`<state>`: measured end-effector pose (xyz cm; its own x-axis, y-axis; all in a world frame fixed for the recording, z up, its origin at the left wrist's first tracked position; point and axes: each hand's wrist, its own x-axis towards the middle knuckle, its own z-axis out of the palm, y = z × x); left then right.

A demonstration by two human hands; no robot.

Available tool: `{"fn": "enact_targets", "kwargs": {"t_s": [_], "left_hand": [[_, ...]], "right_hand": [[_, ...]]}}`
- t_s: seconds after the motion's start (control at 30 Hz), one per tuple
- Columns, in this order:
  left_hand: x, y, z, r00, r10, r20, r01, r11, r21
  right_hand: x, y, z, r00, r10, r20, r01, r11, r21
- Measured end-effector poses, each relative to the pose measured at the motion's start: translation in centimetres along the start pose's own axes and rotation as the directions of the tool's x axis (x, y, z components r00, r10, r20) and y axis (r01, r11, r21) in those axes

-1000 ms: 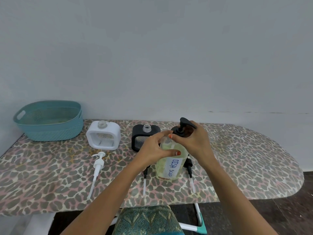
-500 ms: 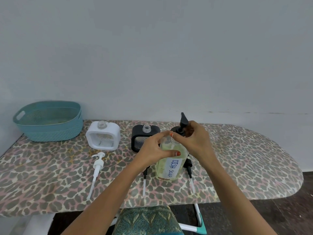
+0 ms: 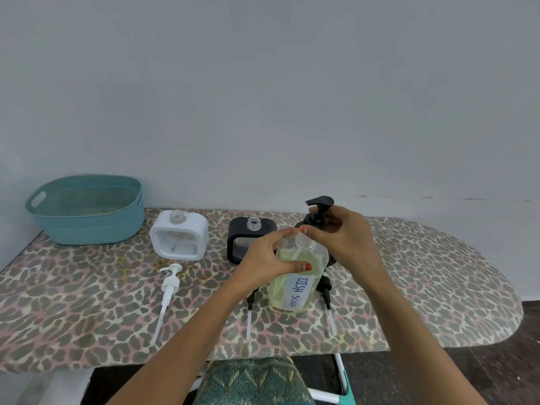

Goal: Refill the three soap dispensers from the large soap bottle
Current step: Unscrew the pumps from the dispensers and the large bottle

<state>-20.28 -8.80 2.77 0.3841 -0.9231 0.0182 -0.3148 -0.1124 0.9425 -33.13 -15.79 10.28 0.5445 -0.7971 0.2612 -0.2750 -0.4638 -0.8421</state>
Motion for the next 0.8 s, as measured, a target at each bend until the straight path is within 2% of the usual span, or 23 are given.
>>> {"fn": "enact_targets", "kwargs": {"t_s": [0.2,0.47,0.8], "left_hand": [[0.0,0.1,0.0,1.0,-0.007,0.003,0.007,1.0,-0.005],[-0.1,0.3,0.0,1.0,-0.011,0.004,0.011,1.0,-0.005],[-0.4,0.6,0.1,1.0,0.001,0.013,-0.001,1.0,-0.002]], "right_hand": [[0.1,-0.9,-2.9,0.997,0.038,-0.065,-0.025,0.983,0.183],[-0.2,-1.2,-7.1,0.974,0.073,-0.215,0.017,0.921,0.389],[-1.2,-0.1,-9.3,0.954,0.149,-0.261,-0.006,0.877,0.48]]}}
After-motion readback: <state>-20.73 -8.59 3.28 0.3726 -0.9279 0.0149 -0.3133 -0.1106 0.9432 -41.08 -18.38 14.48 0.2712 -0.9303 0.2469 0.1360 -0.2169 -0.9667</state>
